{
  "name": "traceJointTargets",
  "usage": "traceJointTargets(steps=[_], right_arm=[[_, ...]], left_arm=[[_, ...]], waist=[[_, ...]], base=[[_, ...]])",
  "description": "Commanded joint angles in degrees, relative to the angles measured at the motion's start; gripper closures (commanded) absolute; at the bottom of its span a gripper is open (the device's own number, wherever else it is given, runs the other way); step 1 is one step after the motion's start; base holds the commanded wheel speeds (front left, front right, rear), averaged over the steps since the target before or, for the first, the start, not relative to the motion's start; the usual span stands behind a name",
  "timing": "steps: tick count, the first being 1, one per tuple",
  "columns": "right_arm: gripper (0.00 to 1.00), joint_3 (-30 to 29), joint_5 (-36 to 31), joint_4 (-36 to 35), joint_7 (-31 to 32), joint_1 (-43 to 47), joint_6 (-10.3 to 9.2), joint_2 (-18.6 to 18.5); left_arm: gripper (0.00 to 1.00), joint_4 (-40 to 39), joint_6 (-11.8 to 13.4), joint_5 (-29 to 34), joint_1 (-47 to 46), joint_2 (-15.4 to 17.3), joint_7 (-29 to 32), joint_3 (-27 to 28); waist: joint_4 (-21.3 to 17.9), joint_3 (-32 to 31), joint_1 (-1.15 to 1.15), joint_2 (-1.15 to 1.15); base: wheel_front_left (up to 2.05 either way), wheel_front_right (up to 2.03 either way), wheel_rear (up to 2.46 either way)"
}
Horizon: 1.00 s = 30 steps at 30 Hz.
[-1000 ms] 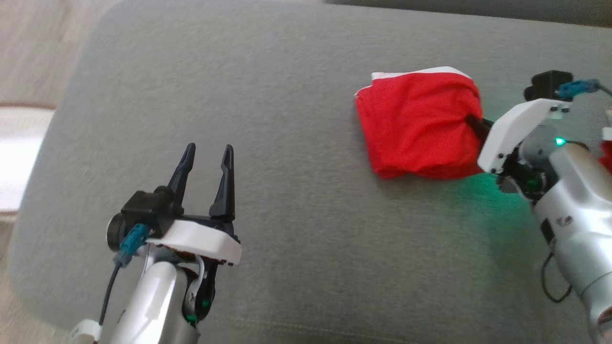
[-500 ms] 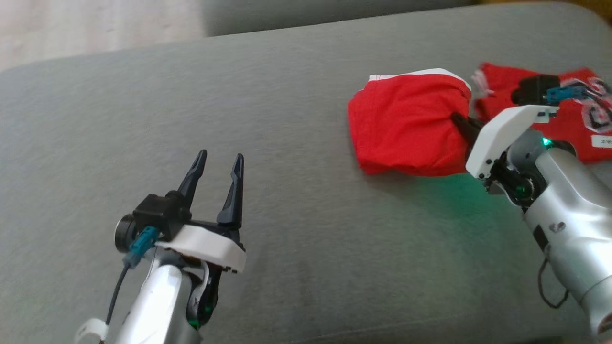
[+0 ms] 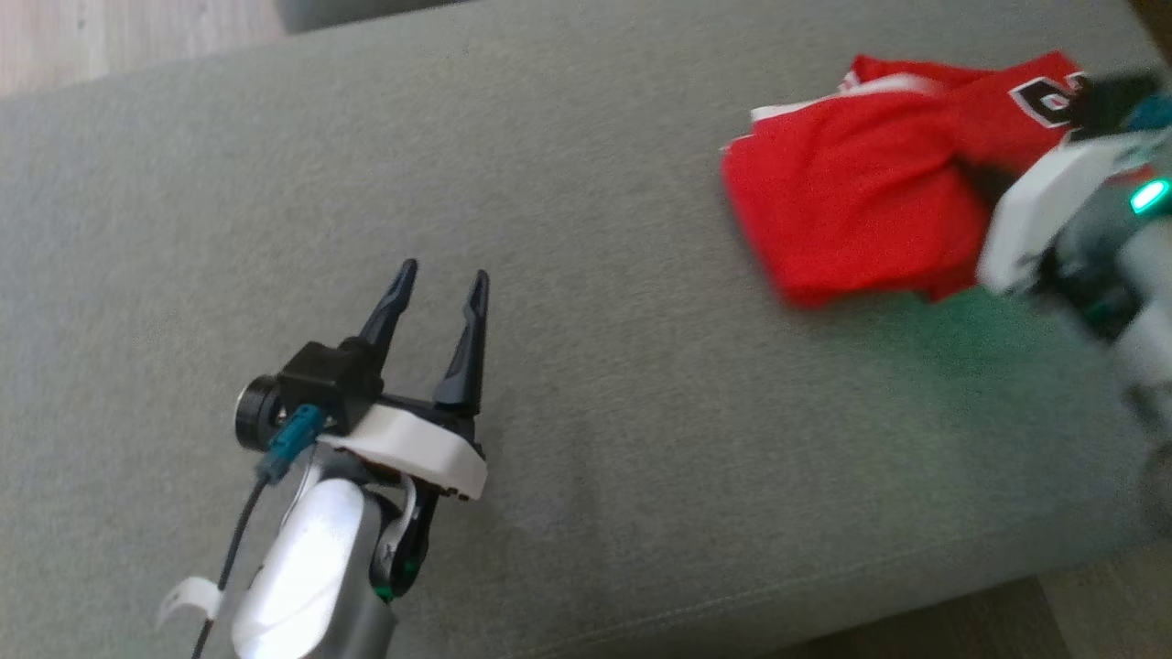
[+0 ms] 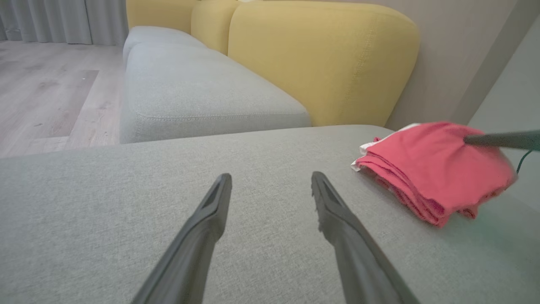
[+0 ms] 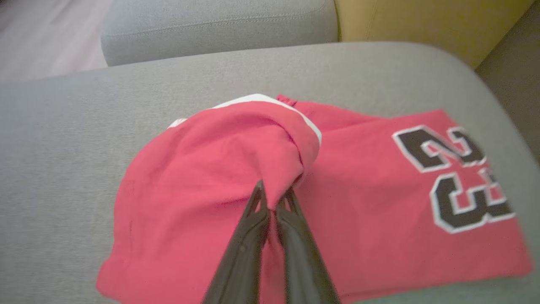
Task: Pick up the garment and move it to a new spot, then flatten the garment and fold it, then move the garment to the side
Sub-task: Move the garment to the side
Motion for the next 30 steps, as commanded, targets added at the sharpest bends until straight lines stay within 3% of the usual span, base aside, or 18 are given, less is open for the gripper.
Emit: traceJointTargets(steps=[1,8,15,16,17,18,24,30], right_arm=[[1.0,1.27,-1.23,-1.97,0.18,-3.32,-0.04,-3.39],[1.0,8.17,-3.98,-3.35,1.95,-8.72,-0.04,-13.66],[1.0,11.11,-4.65,2.5,2.17,-9.52,-0.04,-16.79],[0.78,11.17,-4.61,3.69,1.86,-9.38,-0.04,-16.62],[0.47,11.16,-4.54,4.87,1.41,-9.22,-0.04,-16.3],[0.0,11.11,-4.49,5.99,0.81,-9.1,-0.04,-15.86],[0.0,10.88,-5.71,11.47,-5.36,-9.21,-0.04,-12.3],[0.0,9.95,-7.34,12.16,-15.32,-11.32,-0.04,-9.74]], left_arm=[[0.0,-1.53,-0.15,0.65,-2.76,0.44,-0.35,1.11],[0.0,-1.19,0.2,1.09,-4.24,0.68,-0.35,1.22],[0.0,-1.13,0.08,0.9,-5.64,0.64,-0.35,1.31],[0.0,-1.1,0.09,0.85,-5.73,0.63,-0.35,1.3],[0.0,-1.04,0.1,0.78,-5.78,0.62,-0.35,1.31],[0.0,-0.97,0.13,0.71,-5.8,0.62,-0.35,1.36],[0.0,-1.28,0.53,0.38,-5.01,0.66,-0.35,2.61],[0.0,-2.35,1.02,0.03,-2.92,1.29,-0.35,5.21]], waist=[[1.93,1.95,0.0,0.0],[5.25,6.26,0.0,0.0],[7.11,7.97,0.0,0.0],[7.24,8.01,0.0,0.0],[7.34,7.97,0.0,0.0],[7.4,7.84,0.0,0.0],[6.73,5.11,0.0,0.0],[5.71,-0.07,0.0,0.0]], base=[[0.0,0.0,0.0],[0.0,0.0,0.0],[0.0,0.0,0.0],[0.0,0.0,0.0],[0.0,0.0,0.0],[0.0,0.0,0.0],[0.0,0.0,0.0],[0.0,0.0,0.0]])
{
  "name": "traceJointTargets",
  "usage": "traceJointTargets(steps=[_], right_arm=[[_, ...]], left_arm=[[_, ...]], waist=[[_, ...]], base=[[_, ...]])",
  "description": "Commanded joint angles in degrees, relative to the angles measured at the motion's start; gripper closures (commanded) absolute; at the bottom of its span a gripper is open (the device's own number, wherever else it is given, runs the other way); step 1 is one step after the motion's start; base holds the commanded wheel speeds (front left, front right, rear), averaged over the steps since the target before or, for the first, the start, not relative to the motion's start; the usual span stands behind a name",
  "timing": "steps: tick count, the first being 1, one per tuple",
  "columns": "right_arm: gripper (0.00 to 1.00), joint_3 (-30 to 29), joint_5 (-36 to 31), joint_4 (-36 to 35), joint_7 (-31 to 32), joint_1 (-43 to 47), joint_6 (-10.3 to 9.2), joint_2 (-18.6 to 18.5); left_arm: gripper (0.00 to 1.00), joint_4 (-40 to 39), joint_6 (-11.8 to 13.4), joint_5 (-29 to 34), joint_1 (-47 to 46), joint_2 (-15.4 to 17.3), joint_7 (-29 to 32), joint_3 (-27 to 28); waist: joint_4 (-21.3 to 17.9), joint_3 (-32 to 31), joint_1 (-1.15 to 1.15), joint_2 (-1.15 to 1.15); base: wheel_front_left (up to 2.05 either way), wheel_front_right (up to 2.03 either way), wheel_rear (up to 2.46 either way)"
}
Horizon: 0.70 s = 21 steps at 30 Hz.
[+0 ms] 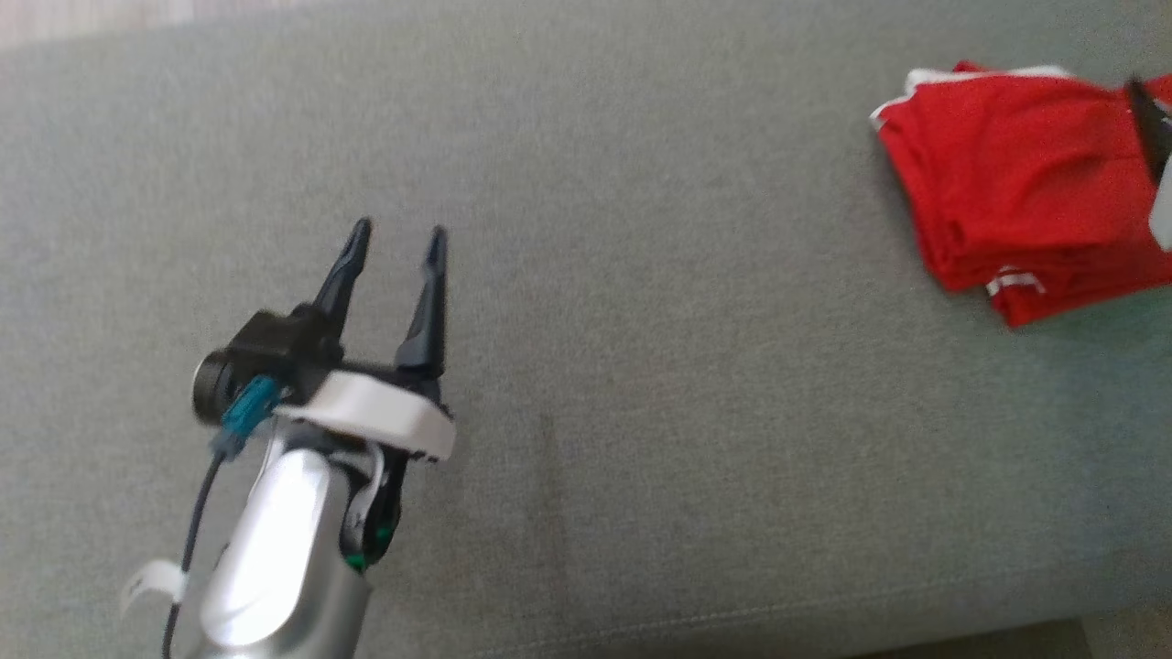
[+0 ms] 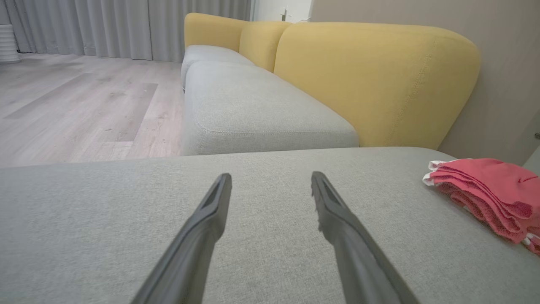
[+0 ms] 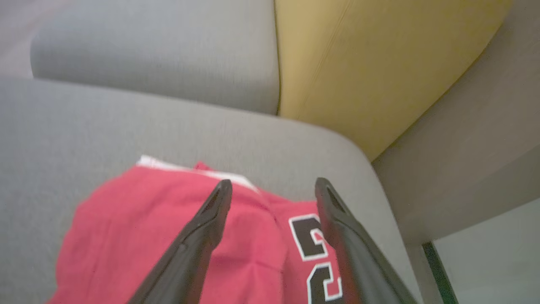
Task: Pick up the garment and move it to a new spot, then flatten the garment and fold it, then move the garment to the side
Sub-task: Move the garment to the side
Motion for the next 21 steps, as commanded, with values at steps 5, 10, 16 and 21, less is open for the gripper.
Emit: traceJointTargets(steps=[5,10,16,21], right_arm=[[0.0,-2.21,0.33,-3.18,-9.21,-1.03,-0.04,1.43],[0.0,-5.26,0.92,-6.83,-12.61,1.52,-0.04,3.27],[0.0,-10.92,-0.54,-12.58,-13.75,7.19,-0.04,5.98],[0.0,-21.35,-8.18,-20.53,-13.83,17.08,-0.04,8.2]], left_arm=[[0.0,-3.19,0.82,-1.32,2.34,1.82,-0.35,5.27],[0.0,-4.45,0.71,-2.66,4.96,2.55,-0.35,7.67],[0.0,-5.5,0.3,-5.27,7.46,2.48,-0.35,9.54],[0.0,-5.2,1.98,-4.34,9.44,3.15,-0.35,10.14]], waist=[[-0.89,-7.24,0.0,0.0],[-0.64,-10.95,0.0,0.0],[-0.2,-13.13,0.0,0.0],[0.37,-14.56,0.0,0.0]], base=[[0.0,0.0,0.0],[0.0,0.0,0.0],[0.0,0.0,0.0],[0.0,0.0,0.0]])
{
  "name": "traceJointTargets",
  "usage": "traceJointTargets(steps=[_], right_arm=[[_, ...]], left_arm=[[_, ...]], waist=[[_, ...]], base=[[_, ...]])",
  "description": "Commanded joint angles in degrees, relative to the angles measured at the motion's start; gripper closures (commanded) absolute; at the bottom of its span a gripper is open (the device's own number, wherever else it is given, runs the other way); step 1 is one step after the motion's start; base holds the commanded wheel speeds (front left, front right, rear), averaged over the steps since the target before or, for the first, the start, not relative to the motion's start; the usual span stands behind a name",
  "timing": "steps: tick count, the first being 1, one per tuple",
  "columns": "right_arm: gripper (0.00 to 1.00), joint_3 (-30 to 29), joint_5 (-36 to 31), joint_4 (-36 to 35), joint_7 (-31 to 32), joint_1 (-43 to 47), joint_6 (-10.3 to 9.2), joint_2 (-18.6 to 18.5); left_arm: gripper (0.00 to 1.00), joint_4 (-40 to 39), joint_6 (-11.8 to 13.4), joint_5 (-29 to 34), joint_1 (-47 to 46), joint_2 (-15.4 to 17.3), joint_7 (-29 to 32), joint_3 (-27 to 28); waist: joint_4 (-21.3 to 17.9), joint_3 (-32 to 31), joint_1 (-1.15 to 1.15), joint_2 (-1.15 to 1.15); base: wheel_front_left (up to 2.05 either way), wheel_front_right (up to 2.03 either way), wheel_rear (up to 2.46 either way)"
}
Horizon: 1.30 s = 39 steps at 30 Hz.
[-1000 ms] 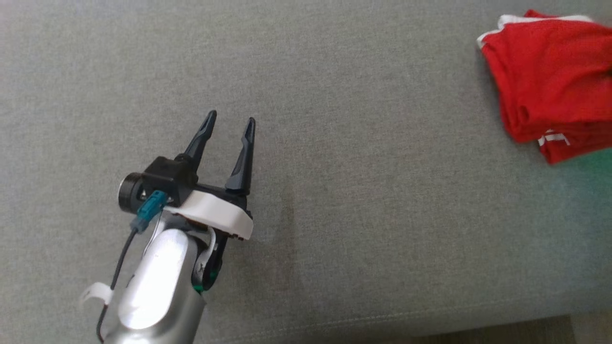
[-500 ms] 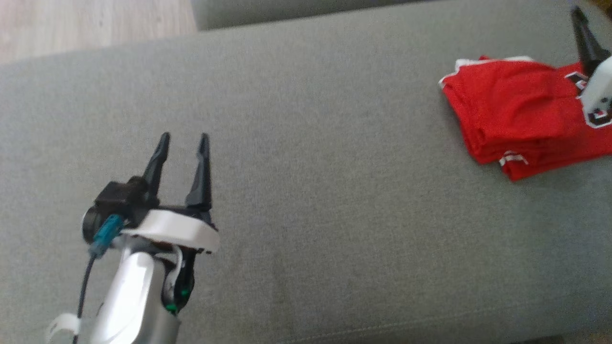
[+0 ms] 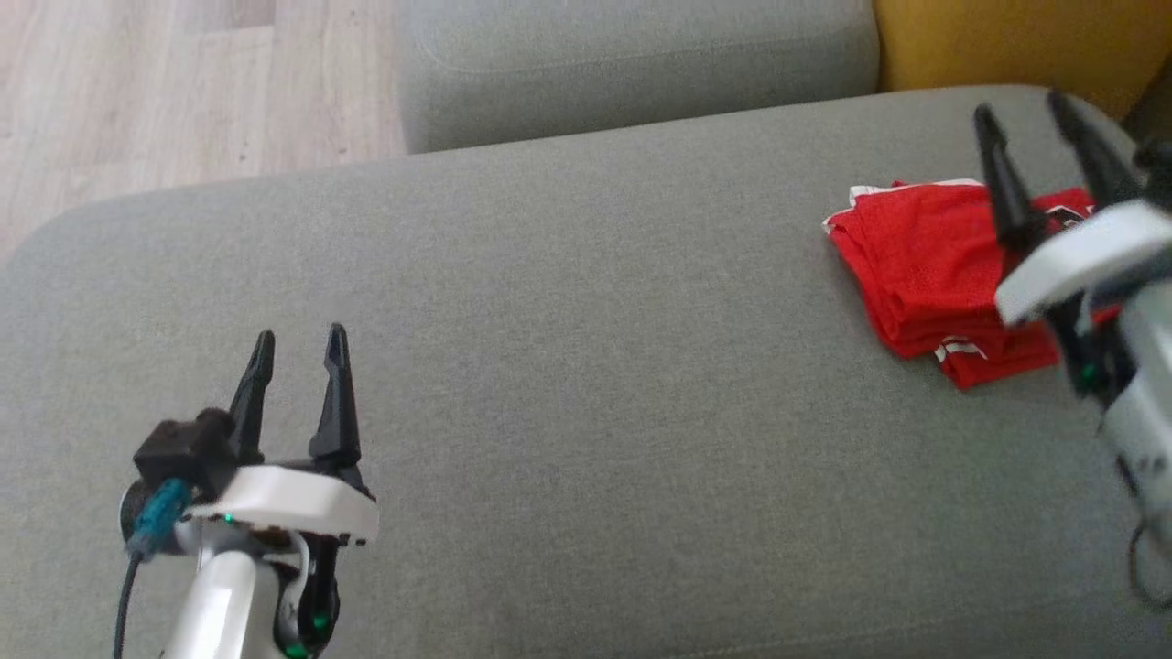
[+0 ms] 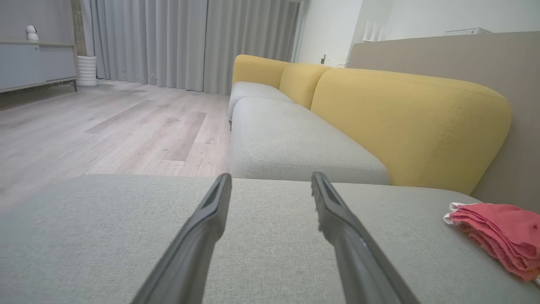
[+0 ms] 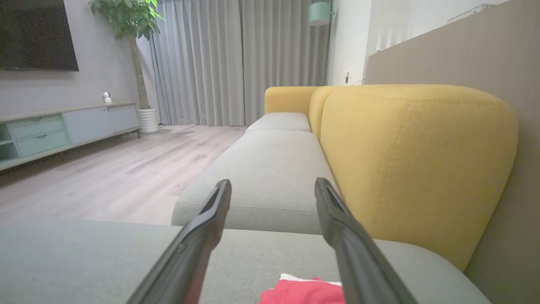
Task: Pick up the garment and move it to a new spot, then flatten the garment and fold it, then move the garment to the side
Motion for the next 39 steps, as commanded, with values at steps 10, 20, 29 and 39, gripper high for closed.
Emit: traceJointTargets(steps=[10,20,29,39], right_arm=[[0.0,-19.53,-14.74,-17.64,-0.67,22.94,-0.04,10.25],[0.0,-24.19,-19.52,-24.03,-0.67,31.01,-0.04,15.19],[0.0,-23.53,-19.84,-23.61,-0.67,30.61,-0.04,15.92],[0.0,-23.0,-19.35,-23.23,-0.68,30.49,-0.04,16.0]], left_arm=[[0.0,1.37,-0.2,2.7,-1.07,0.42,-0.35,3.4],[0.0,4.15,-1.08,4.02,-0.63,-0.95,-0.35,5.69],[0.0,4.48,-1.69,5.07,-1.13,-1.46,-0.35,6.57],[0.0,4.94,-1.97,5.35,-1.15,-1.74,-0.35,7.29]], waist=[[1.83,-0.66,0.0,0.0],[2.74,-0.92,0.0,0.0],[2.87,-1.06,0.0,0.0],[2.52,-1.3,0.0,0.0]], base=[[0.0,0.0,0.0],[0.0,0.0,0.0],[0.0,0.0,0.0],[0.0,0.0,0.0]])
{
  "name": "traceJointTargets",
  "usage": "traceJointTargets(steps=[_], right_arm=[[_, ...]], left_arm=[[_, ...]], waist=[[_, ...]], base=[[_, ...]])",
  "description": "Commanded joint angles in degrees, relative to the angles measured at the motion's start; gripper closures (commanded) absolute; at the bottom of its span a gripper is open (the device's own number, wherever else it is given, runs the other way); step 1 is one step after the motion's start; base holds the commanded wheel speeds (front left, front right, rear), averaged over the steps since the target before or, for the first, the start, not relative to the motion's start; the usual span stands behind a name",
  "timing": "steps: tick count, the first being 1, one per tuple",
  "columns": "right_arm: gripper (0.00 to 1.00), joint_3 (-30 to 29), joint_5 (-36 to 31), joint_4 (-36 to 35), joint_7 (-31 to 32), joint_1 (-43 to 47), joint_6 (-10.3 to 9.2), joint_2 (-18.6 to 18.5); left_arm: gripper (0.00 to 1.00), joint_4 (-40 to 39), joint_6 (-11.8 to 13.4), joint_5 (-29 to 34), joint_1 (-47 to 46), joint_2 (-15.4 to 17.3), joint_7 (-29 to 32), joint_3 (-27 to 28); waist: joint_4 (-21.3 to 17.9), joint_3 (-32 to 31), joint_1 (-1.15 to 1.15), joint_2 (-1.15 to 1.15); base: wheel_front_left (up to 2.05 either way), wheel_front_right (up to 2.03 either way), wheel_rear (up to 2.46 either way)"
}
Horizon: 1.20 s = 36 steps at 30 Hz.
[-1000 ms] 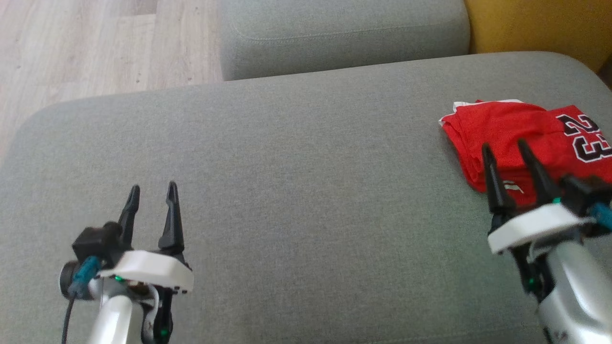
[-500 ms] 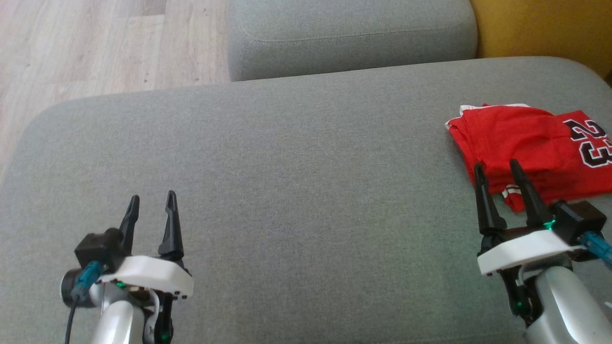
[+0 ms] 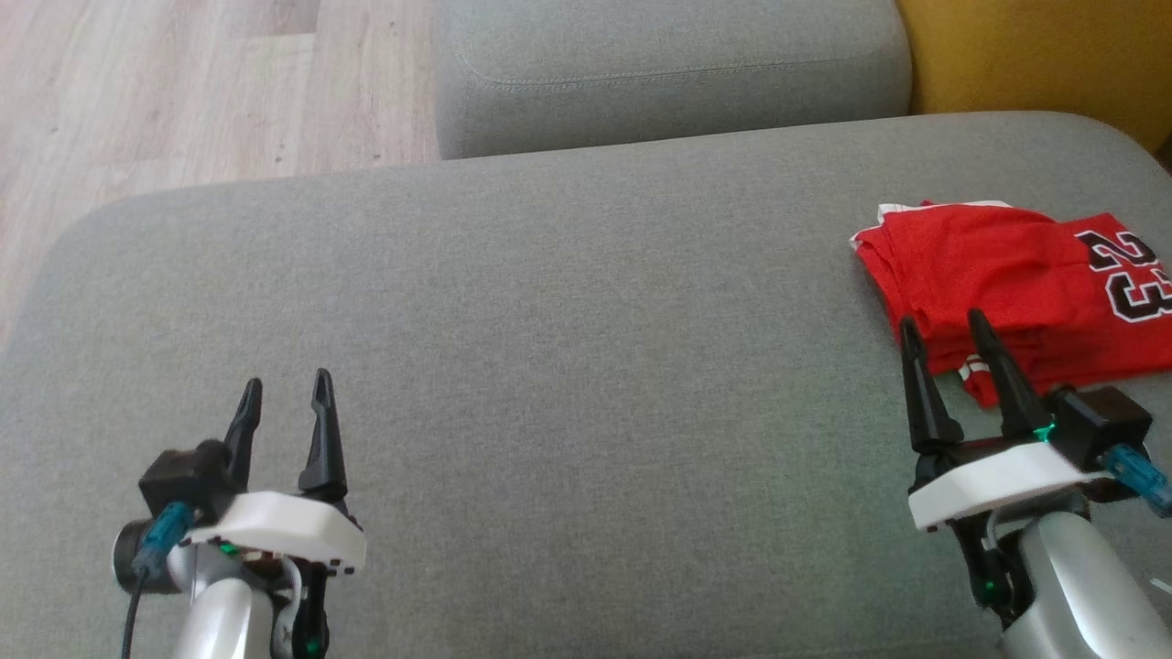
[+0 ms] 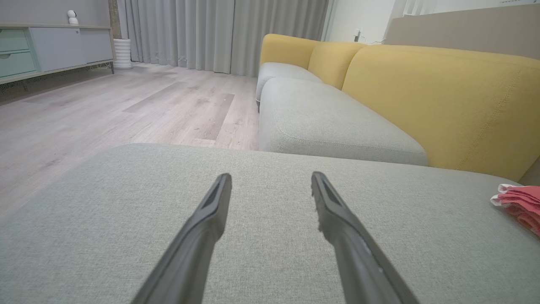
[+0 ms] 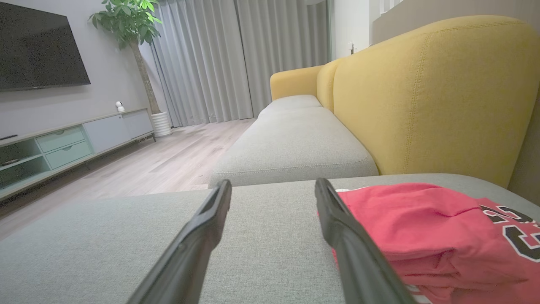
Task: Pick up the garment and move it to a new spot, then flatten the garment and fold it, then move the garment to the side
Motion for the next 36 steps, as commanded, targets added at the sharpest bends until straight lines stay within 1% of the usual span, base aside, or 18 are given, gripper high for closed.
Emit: traceJointTargets(steps=[1,5,6,8,11,36], right_arm=[[0.0,1.25,-0.01,-1.57,-0.62,-1.97,-0.04,0.02],[0.0,1.52,0.04,-1.41,-0.62,-2.03,-0.04,0.21],[1.0,0.24,0.01,0.36,0.02,0.04,0.0,0.1],[1.0,0.43,0.05,1.85,0.13,1.03,0.0,0.23],[1.0,0.07,1.59,2.02,0.62,1.26,0.0,0.43],[1.0,-3.13,16.24,-0.06,4.75,1.93,-0.01,2.09]], left_arm=[[0.0,-1.69,-0.3,0.47,-2.32,0.29,-0.35,2.27],[0.0,-1.57,-0.36,0.34,-2.43,0.23,-0.35,2.68],[1.0,0.47,-0.38,-0.04,0.0,-0.09,0.01,0.23],[1.0,2.25,-0.45,-0.09,0.66,-0.18,0.05,-0.04],[1.0,2.75,-0.57,-1.66,0.52,-0.19,0.78,0.51],[1.0,0.73,-1.76,-17.91,0.62,-0.13,4.76,2.06]], waist=[[-0.06,-0.03,0.0,0.0],[-0.23,-0.15,0.0,0.0],[-0.23,-0.15,0.0,0.0],[-0.23,-0.15,0.0,0.0],[-0.21,-0.12,0.0,0.0],[0.07,0.24,0.0,0.0]], base=[[0.0,0.0,0.0],[0.0,0.0,0.0],[0.0,0.0,0.0],[0.0,0.0,0.0],[0.0,0.0,0.0],[0.0,0.0,0.0]])
